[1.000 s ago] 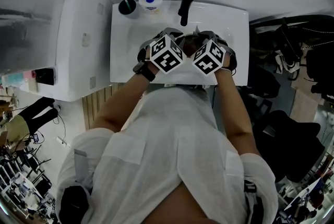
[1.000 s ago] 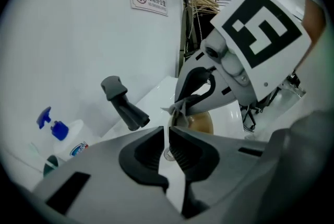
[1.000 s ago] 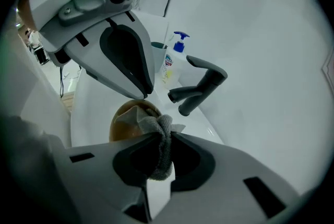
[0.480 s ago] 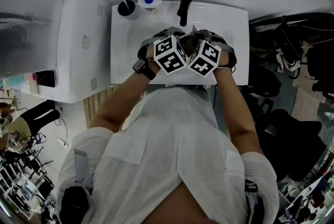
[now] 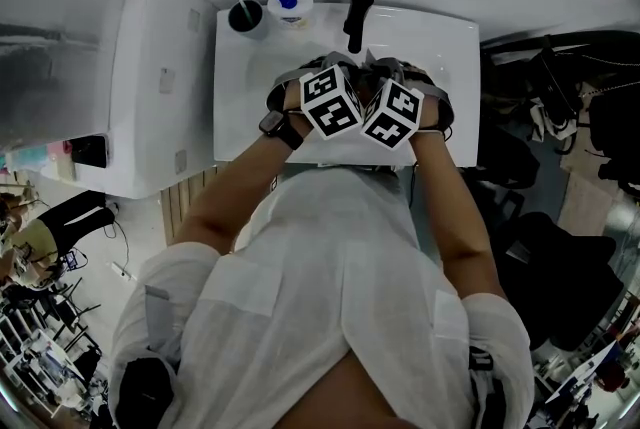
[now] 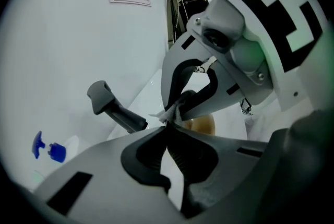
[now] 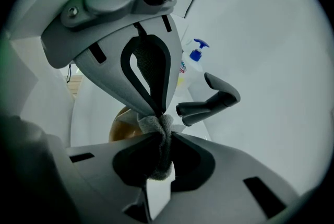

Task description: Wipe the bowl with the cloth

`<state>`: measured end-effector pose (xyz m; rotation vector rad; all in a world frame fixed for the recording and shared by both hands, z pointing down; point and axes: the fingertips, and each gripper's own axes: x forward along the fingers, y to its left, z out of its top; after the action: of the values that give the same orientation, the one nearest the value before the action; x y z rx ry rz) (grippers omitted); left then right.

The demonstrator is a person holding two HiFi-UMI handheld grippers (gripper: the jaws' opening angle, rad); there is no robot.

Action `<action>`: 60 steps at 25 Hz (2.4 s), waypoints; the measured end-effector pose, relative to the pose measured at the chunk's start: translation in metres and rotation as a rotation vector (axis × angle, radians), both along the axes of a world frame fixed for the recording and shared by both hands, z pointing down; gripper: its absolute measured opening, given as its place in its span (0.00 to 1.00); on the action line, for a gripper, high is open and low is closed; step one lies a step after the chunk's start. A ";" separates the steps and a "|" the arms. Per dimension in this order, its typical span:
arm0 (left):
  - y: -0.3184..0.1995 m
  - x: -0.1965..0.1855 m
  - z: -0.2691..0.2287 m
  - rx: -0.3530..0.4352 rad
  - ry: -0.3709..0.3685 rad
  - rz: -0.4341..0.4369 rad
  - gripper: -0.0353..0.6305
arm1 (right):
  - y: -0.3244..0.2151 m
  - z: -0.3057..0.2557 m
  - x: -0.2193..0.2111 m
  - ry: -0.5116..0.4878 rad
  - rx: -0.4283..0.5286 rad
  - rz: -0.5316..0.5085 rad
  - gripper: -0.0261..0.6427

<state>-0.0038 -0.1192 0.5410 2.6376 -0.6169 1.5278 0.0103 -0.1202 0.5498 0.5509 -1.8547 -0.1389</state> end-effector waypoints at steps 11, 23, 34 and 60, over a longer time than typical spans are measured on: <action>-0.004 -0.007 -0.010 0.010 0.066 -0.087 0.07 | -0.002 0.008 0.003 -0.232 -0.083 0.175 0.14; -0.016 -0.019 -0.026 -0.007 0.327 -0.332 0.07 | 0.008 0.030 0.017 -0.710 -0.323 0.604 0.19; -0.002 -0.016 -0.006 -0.044 0.266 -0.275 0.13 | -0.010 0.024 0.040 -0.332 -0.173 0.481 0.13; -0.012 0.001 -0.017 0.079 0.150 -0.146 0.09 | -0.007 0.004 0.022 -0.381 -0.183 0.411 0.13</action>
<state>-0.0028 -0.1310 0.5237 2.6641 -0.8532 1.2795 0.0322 -0.1272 0.5538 0.8601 -2.0460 0.4326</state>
